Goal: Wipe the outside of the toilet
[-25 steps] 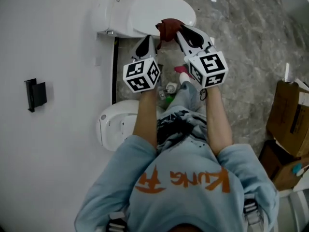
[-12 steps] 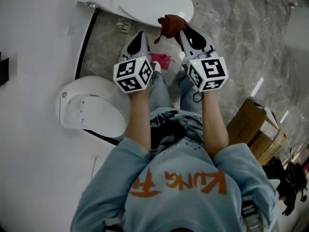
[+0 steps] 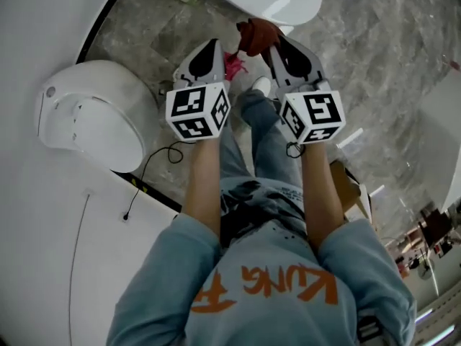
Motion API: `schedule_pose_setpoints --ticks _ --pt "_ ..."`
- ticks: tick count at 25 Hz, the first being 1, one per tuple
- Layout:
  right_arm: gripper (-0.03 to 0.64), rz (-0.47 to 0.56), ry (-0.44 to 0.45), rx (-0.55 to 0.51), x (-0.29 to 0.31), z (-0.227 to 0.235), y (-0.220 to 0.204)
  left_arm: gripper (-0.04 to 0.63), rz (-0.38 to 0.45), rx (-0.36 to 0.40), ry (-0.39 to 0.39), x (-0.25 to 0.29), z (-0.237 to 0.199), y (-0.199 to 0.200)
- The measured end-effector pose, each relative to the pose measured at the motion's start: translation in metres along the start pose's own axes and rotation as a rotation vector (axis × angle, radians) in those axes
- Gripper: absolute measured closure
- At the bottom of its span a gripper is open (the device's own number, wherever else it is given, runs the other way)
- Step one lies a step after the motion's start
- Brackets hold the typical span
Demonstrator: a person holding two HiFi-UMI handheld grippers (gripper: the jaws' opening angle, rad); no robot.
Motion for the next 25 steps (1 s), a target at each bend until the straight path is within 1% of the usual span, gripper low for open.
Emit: schedule_pose_setpoints --ticks 4,11,14,20,25 --pt "0.565 -0.058 0.011 0.021 0.021 0.007 -0.033 0.6 -0.025 -0.021 0.023 0.018 -0.016 -0.028" --pt "0.565 -0.105 -0.001 0.06 0.06 0.018 -0.086 0.601 -0.065 -0.014 0.015 0.057 -0.042 -0.075" --pt "0.565 -0.144 0.021 0.074 0.077 0.014 -0.106 0.601 -0.087 -0.023 0.014 0.069 -0.053 -0.098" --pt "0.565 -0.157 0.0 0.086 0.118 0.022 -0.131 0.601 -0.118 -0.027 0.011 0.096 -0.077 -0.122" --pt "0.565 -0.176 -0.024 0.088 0.154 0.027 -0.143 0.601 -0.137 -0.028 0.004 0.124 -0.098 -0.132"
Point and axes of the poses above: the fingertips, and each gripper's own axes: x forward along the fingers, z to its right, y out of its top, the point moved 10 cm from there along -x, backward along the fingers, and after that the axes turned 9 degrees about y, right-handed, at the moved point
